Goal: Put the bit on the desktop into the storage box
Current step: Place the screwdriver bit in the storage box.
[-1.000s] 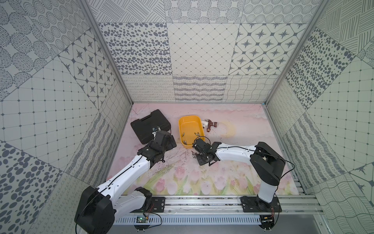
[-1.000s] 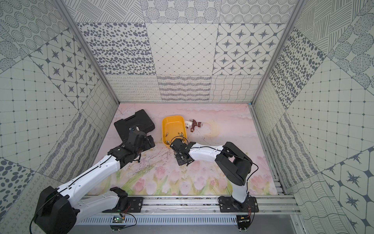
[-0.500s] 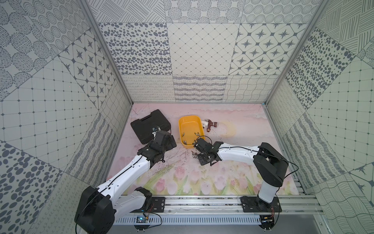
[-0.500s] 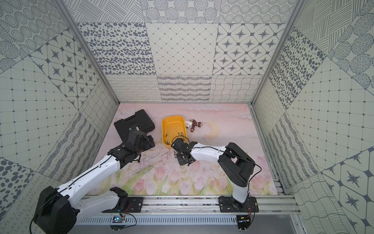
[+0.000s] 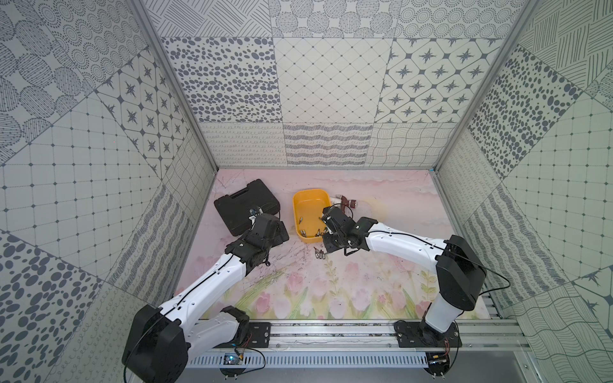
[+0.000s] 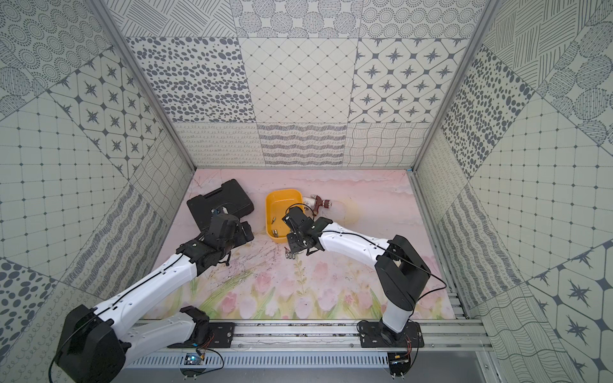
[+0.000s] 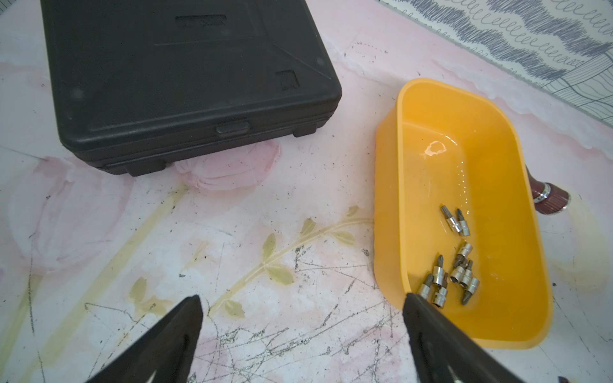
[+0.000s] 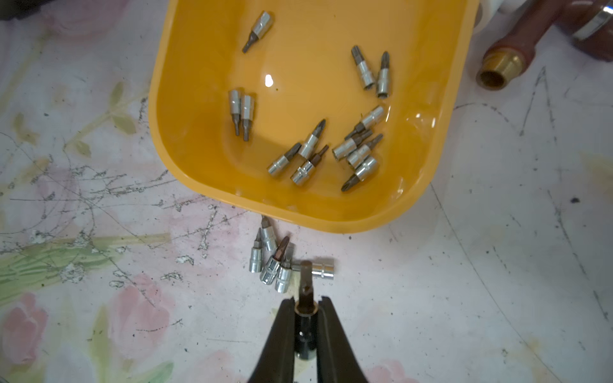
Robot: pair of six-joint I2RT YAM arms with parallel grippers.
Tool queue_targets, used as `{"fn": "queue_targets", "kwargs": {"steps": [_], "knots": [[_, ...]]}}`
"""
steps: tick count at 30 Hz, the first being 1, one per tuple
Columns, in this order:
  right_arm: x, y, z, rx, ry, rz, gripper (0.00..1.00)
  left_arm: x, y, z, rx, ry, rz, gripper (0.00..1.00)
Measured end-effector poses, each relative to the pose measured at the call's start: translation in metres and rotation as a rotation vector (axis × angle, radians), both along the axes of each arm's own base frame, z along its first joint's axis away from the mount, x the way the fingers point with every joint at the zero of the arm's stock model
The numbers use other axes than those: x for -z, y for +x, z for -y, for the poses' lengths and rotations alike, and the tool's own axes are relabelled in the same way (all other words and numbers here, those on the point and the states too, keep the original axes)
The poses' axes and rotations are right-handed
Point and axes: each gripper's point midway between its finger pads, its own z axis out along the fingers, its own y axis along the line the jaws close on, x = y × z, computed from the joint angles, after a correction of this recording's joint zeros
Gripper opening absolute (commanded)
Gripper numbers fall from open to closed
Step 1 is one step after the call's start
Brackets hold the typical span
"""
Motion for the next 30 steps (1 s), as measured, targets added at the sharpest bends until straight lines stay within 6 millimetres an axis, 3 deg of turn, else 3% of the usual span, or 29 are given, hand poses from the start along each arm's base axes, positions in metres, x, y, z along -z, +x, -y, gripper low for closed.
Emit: {"fn": "queue_targets", "kwargs": {"steps": [6, 10, 20, 30], "knots": [[-0.031, 0.029, -0.009, -0.007, 0.038, 0.070, 0.05, 0.000, 0.000, 0.000, 0.001, -0.001, -0.001, 0.99], [-0.034, 0.047, -0.015, -0.011, 0.032, 0.090, 0.05, 0.000, 0.000, 0.001, 0.004, -0.004, -0.002, 0.99], [-0.010, 0.086, -0.028, -0.025, -0.022, 0.094, 0.04, 0.001, -0.001, 0.004, 0.016, -0.016, -0.007, 0.99], [0.027, 0.110, -0.050, -0.050, -0.050, 0.068, 0.05, 0.001, -0.001, 0.004, 0.017, -0.017, -0.007, 0.99]]}}
